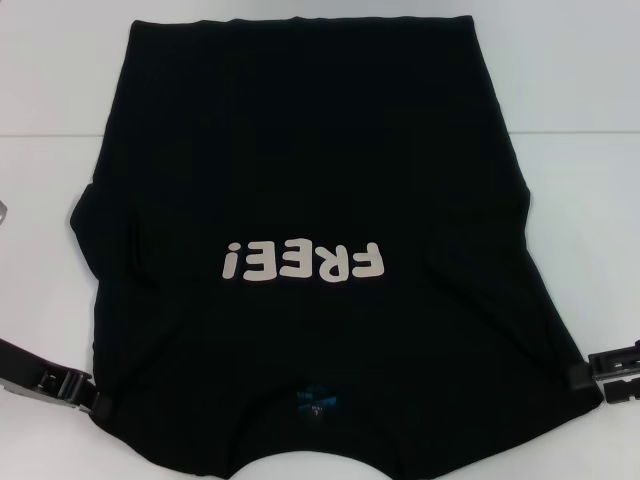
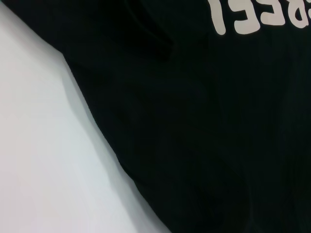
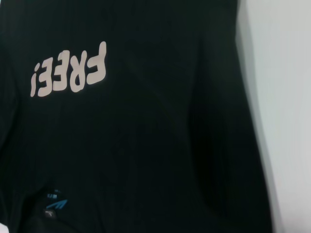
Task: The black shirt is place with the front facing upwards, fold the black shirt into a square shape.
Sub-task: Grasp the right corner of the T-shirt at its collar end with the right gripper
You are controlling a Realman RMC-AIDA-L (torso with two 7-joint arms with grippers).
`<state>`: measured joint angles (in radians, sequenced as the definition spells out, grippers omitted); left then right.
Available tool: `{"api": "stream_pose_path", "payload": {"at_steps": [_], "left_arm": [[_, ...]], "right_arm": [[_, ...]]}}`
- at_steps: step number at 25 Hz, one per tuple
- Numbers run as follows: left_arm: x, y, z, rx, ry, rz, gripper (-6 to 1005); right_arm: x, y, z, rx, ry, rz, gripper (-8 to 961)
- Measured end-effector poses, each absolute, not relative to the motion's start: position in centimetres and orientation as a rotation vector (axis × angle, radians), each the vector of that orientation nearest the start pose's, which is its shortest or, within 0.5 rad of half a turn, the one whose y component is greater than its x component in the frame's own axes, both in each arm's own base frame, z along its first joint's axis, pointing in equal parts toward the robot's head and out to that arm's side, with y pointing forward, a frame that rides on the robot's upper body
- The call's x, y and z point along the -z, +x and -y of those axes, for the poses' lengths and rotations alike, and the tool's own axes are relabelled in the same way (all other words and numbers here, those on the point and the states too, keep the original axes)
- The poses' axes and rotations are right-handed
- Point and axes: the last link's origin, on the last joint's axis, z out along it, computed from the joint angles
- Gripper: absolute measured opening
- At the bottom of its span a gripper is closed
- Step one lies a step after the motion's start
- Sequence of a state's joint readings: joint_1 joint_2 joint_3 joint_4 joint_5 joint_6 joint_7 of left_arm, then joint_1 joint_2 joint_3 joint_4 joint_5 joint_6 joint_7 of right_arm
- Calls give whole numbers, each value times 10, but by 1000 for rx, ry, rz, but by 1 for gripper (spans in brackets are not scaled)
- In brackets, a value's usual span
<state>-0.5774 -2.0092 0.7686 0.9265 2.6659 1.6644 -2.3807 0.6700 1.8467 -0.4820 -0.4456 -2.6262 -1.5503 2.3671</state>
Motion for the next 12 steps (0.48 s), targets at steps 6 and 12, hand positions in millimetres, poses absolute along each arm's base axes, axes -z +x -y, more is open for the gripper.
{"api": "stream_pose_path", "payload": {"at_steps": [6,12], "left_arm": [[-49,-309,-325,-279,-2377,1679,35],[-49,-309,-325,-281,-2377,1679,35]], "right_arm": [[-50,333,-332,-62,-2224,-2031,854],[-51,333,-332,-58,-2225,-2028,854]]}}
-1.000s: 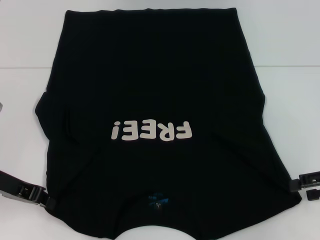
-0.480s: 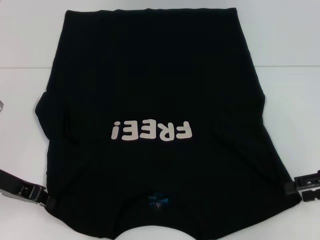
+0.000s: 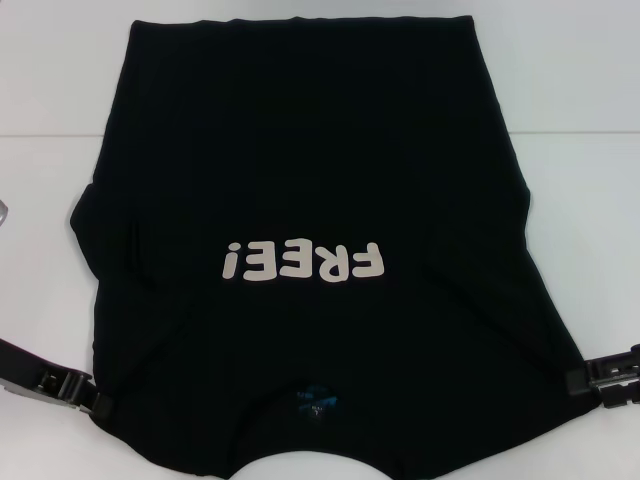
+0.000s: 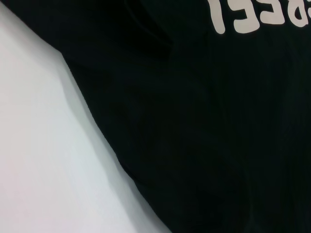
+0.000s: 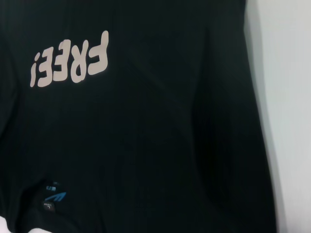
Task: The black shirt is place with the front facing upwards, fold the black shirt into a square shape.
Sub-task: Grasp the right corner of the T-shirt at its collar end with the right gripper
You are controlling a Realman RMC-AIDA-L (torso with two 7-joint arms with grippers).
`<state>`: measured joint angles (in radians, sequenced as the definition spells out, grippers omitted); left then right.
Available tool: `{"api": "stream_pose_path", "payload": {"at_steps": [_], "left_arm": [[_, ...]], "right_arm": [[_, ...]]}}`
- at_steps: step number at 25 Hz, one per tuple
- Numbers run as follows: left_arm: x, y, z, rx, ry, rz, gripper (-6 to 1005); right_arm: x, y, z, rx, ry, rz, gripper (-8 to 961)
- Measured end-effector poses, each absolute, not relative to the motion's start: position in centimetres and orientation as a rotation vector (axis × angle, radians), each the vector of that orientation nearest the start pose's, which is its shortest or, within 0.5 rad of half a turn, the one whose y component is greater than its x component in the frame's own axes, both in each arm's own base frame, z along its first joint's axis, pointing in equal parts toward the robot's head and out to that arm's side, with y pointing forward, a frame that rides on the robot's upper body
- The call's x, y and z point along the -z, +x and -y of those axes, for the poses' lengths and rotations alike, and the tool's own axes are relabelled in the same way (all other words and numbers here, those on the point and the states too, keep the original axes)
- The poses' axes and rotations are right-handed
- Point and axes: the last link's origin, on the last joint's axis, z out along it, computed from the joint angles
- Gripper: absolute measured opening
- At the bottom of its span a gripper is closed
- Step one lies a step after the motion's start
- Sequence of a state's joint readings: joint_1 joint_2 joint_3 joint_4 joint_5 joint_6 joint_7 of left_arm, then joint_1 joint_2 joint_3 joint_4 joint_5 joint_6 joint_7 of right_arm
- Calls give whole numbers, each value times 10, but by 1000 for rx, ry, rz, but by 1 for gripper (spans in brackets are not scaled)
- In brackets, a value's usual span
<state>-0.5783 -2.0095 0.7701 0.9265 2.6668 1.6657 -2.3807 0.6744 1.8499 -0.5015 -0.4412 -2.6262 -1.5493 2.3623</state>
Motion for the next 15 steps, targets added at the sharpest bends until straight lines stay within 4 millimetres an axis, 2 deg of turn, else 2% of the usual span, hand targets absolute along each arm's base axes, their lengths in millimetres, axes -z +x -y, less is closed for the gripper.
{"api": "stream_pose_path", "payload": {"at_steps": [15], "left_arm": [[-48,-308,-324,-284,-2381,1680,36]], "right_arm": [[-48,330,-334,-75,-2241,-2019,855]]}}
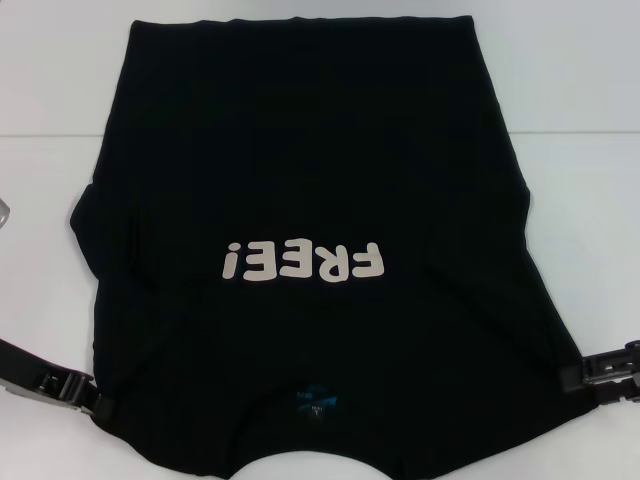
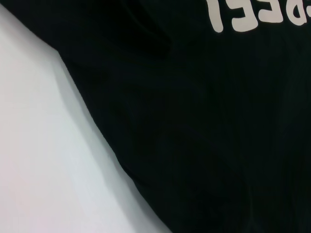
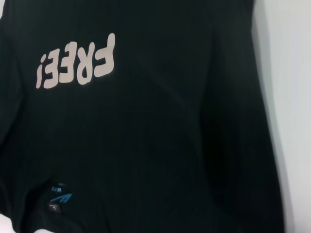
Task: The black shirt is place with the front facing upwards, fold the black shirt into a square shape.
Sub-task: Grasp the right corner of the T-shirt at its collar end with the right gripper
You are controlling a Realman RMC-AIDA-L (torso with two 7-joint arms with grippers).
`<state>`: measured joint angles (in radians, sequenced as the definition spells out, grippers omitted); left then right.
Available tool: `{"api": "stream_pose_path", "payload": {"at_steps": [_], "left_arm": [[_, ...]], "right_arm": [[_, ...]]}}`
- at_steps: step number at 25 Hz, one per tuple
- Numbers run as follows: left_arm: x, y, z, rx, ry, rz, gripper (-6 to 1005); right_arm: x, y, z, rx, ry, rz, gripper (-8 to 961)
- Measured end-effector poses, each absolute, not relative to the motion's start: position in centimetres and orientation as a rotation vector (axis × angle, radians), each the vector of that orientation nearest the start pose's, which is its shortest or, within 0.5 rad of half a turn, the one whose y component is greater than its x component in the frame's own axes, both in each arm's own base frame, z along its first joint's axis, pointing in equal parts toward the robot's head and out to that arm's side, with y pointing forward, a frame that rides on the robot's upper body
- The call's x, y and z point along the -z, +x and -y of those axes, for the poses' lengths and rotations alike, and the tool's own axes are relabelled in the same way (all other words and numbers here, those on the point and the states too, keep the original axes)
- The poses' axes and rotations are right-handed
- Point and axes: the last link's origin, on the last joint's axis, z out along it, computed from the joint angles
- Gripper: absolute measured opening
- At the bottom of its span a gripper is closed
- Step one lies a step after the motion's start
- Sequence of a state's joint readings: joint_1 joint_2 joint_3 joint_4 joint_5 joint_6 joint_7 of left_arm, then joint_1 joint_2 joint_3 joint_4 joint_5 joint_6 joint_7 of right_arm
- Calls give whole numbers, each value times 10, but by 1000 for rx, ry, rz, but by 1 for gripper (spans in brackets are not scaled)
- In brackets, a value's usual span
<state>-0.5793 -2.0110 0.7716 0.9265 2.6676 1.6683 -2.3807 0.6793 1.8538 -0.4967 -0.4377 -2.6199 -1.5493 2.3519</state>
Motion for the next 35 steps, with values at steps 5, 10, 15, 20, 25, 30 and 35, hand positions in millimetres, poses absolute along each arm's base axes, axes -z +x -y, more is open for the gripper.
{"api": "stream_pose_path", "payload": {"at_steps": [5,10,15,20,25,30,35], "left_arm": [[-48,-308,-324,-285,-2383,1681,36],[-48,-308,-324,-285,-2383,1681,36],[-48,-308,-324,-285,-2383,1680,34],[-48,-307,-325,-286,-2384,1678,34],[-49,-307,-325,-286,-2385,1677,35],[-49,-307,-325,-284,-2386,1677,35],[-48,-306,-325,-285,-2390,1676,36]], "right_arm": [[-44,326,-336,-71,-2262,-2012,855],[-40,323,-337,-74,-2274,-2008,855],[-38,316,-338,-137,-2309,-2010,855],[-43,313,-339,-162,-2322,-2001,855],[-59,324,-339,-143,-2274,-1994,855],[-67,334,-335,-120,-2241,-1996,855],[-63,336,-333,-82,-2251,-1986,855]]}}
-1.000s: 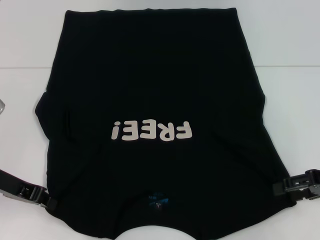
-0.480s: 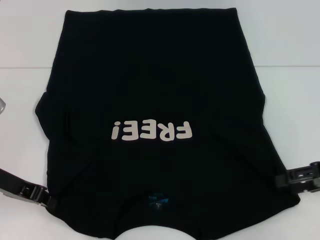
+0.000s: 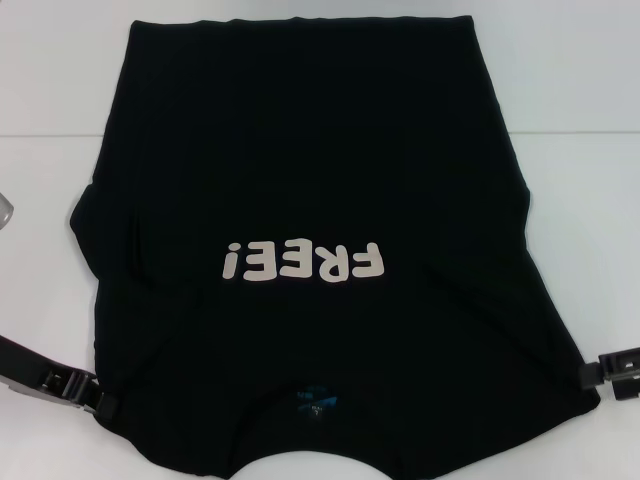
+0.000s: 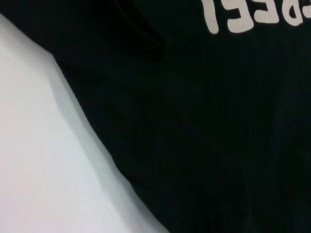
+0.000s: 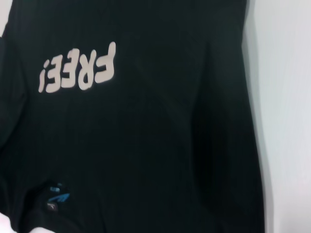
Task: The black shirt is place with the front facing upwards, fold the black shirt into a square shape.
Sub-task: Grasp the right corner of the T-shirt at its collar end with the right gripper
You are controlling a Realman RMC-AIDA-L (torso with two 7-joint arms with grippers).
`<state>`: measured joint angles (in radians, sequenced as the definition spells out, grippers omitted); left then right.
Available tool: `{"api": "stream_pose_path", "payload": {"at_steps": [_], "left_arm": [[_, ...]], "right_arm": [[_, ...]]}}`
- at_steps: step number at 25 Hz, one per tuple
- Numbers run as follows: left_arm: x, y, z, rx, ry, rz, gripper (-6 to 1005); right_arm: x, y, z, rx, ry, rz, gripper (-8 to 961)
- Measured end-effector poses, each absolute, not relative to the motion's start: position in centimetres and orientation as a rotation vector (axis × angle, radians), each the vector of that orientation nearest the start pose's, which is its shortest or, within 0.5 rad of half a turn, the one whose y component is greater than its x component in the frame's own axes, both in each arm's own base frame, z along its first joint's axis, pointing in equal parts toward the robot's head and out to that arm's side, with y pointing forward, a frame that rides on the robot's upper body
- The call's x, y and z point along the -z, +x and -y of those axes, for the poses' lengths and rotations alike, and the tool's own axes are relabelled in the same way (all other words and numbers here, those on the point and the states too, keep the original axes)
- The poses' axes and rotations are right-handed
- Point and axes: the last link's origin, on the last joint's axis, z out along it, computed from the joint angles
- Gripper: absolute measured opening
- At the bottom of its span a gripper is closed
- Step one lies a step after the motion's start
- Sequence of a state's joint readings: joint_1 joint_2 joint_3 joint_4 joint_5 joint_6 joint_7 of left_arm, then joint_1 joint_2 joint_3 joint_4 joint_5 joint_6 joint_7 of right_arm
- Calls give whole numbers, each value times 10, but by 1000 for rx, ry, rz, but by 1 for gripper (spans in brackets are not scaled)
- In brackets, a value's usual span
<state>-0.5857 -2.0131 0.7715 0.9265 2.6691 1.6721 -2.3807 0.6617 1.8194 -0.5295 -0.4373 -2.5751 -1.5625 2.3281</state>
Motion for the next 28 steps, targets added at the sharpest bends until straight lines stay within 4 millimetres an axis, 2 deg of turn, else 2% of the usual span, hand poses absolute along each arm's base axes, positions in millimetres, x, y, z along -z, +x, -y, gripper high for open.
{"api": "stream_pose_path", "payload": {"at_steps": [28], "left_arm": [[-47,-306,-326,-288,-2391,1681,36]], "right_arm": [[-49,333,-334,-41,-2274,-1967,854]]}}
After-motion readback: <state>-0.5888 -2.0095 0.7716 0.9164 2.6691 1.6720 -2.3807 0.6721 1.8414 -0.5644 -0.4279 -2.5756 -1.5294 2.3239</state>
